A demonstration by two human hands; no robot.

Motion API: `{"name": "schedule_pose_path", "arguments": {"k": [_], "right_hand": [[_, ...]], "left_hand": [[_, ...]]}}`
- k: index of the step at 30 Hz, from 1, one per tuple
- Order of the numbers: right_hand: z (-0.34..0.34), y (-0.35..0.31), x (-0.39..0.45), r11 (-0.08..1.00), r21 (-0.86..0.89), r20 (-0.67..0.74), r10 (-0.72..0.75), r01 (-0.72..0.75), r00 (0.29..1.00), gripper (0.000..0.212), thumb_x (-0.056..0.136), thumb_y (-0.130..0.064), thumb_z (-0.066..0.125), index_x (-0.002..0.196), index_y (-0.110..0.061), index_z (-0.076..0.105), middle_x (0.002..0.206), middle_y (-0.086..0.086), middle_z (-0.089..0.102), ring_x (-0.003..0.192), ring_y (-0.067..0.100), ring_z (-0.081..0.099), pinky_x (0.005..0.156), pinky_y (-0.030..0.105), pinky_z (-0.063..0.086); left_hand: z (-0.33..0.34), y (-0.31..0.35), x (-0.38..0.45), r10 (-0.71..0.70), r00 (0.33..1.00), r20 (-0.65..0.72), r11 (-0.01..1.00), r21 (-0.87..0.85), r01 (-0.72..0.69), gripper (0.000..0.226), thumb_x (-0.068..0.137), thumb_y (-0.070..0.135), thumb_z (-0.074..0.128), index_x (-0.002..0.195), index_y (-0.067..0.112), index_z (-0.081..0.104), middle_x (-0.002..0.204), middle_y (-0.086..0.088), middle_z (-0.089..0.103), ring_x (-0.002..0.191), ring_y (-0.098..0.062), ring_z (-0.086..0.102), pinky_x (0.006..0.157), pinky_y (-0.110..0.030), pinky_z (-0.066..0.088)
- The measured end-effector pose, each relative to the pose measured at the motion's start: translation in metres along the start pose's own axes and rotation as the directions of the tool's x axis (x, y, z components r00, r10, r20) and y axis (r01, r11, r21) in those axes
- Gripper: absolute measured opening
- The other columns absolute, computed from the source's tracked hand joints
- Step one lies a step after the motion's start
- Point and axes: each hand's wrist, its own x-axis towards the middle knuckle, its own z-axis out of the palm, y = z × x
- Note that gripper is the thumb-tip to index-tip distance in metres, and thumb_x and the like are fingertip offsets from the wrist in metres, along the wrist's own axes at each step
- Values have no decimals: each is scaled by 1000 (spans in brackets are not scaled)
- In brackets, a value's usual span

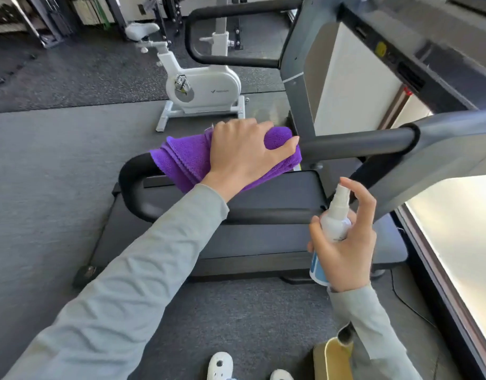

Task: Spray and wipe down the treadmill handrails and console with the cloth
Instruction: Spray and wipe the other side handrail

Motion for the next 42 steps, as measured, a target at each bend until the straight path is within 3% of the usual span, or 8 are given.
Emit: {"name": "schedule_pose_path", "arguments": {"k": [3, 7, 11, 21, 25, 29, 35, 42], "right_hand": [[-31, 11, 3, 999, -29, -60, 17, -19, 998, 62, 78, -1, 58, 126, -35, 41, 72, 14, 56, 51, 42, 52, 51, 52, 49], [-63, 22, 6, 995, -101, -139, -20, 6, 990, 62, 77, 6, 61, 127, -25, 43, 77, -12, 54, 50, 27, 47, 49, 42, 47], [-70, 23, 8, 994, -103, -130, 6, -19, 991, 63, 78, 5, 62, 128, -28, 43, 68, -1, 50, 49, 31, 48, 49, 46, 48], [-14, 1, 19, 1000, 29, 32, -3, 2, 999, 69, 79, 13, 61, 124, -36, 42, 66, 21, 53, 50, 44, 49, 52, 56, 48], [1, -4, 23, 996, 82, 64, -50, 44, 997, 64, 79, 4, 59, 125, -36, 41, 89, 14, 61, 51, 41, 51, 51, 53, 47], [6, 0, 27, 996, 68, 69, -60, 55, 996, 68, 79, 13, 60, 125, -33, 41, 82, 16, 59, 52, 40, 52, 51, 52, 48], [3, 5, 29, 998, 44, 25, -47, 46, 999, 61, 77, 0, 58, 126, -33, 41, 81, 15, 59, 55, 40, 54, 55, 51, 50], [-46, 19, 24, 1000, -13, -99, -16, 15, 995, 68, 79, 12, 62, 127, -31, 42, 68, 7, 55, 49, 41, 52, 48, 53, 48]], "left_hand": [[8, 45, 26, 80, 997, 11, 995, -59, -79, 60, 84, 77, 37, 97, 29, 71, 83, -3, 69, 83, -29, 62, 63, -32, 26], [18, 110, 55, 191, 981, 14, 977, -103, -189, 64, 83, 80, 35, 104, 29, 67, 93, -5, 70, 88, -31, 64, 66, -33, 30], [17, 146, 58, 252, 968, 21, 964, -89, -249, 69, 80, 83, 39, 113, 27, 62, 109, -2, 65, 94, -27, 64, 68, -33, 30], [-3, -6, -4, 43, 999, -29, 992, -119, -46, 74, 70, 90, 34, 100, 31, 67, 88, 5, 67, 85, -24, 64, 64, -29, 25], [-13, -69, -35, -73, 996, -50, 996, -55, 70, 76, 71, 88, 29, 100, 29, 68, 90, 4, 65, 88, -27, 61, 69, -33, 32], [-17, -91, -45, -185, 981, -67, 983, -11, 184, 76, 74, 86, 24, 93, 28, 69, 85, 3, 65, 88, -28, 59, 71, -34, 33], [-5, -40, -3, -115, 991, 69, 993, 25, 113, 64, 84, 78, 28, 69, 23, 56, 83, -7, 68, 86, -34, 61, 65, -34, 27], [14, 62, 50, 64, 986, 151, 995, -89, -51, 65, 89, 74, 32, 80, 21, 69, 82, -8, 65, 80, -30, 55, 67, -33, 28]]}}
